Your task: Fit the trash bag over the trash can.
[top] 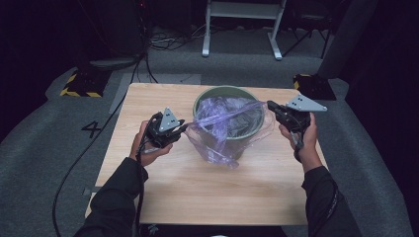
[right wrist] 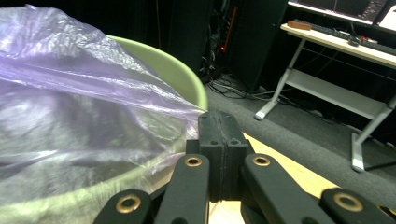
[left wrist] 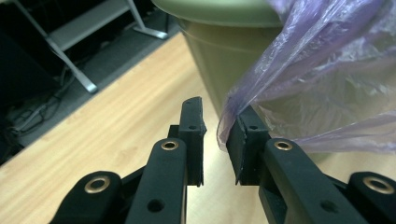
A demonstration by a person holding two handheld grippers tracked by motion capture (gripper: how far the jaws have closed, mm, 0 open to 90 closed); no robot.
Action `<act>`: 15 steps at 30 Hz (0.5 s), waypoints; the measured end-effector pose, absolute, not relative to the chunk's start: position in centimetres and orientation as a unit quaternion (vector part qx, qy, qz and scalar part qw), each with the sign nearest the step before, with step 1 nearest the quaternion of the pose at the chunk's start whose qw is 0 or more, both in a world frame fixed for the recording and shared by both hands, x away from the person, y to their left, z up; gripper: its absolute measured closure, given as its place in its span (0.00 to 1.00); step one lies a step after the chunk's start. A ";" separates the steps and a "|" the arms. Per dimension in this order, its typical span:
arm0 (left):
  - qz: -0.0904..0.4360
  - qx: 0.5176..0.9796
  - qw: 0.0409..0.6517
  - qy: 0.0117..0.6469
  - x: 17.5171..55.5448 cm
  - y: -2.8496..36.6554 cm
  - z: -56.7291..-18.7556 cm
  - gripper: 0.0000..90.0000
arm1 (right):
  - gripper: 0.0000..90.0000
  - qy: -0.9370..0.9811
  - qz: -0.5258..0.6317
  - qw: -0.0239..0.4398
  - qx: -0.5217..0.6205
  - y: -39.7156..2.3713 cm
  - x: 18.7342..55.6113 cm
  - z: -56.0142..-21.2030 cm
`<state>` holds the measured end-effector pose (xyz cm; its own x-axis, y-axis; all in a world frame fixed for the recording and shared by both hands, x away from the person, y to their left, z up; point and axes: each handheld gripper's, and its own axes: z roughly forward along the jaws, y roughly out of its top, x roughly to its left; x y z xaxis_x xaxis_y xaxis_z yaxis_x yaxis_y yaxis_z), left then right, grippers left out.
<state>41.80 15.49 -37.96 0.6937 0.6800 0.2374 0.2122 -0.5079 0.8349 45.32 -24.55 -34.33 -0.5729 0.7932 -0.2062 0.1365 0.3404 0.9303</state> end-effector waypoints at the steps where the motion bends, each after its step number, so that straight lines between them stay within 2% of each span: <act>1: 0.281 0.820 0.416 0.275 42.0 15.5 -38.0 0.83 | 1.00 0.744 0.481 0.340 0.314 -24.5 45.6 -34.3; 8: 0.283 0.799 0.440 0.298 43.8 15.8 -37.8 0.81 | 1.00 0.747 0.473 0.332 0.328 -24.4 47.5 -34.7; 15: 0.268 0.778 0.476 0.309 44.8 15.8 -37.6 0.87 | 1.00 0.744 0.472 0.318 0.350 -24.6 49.5 -35.7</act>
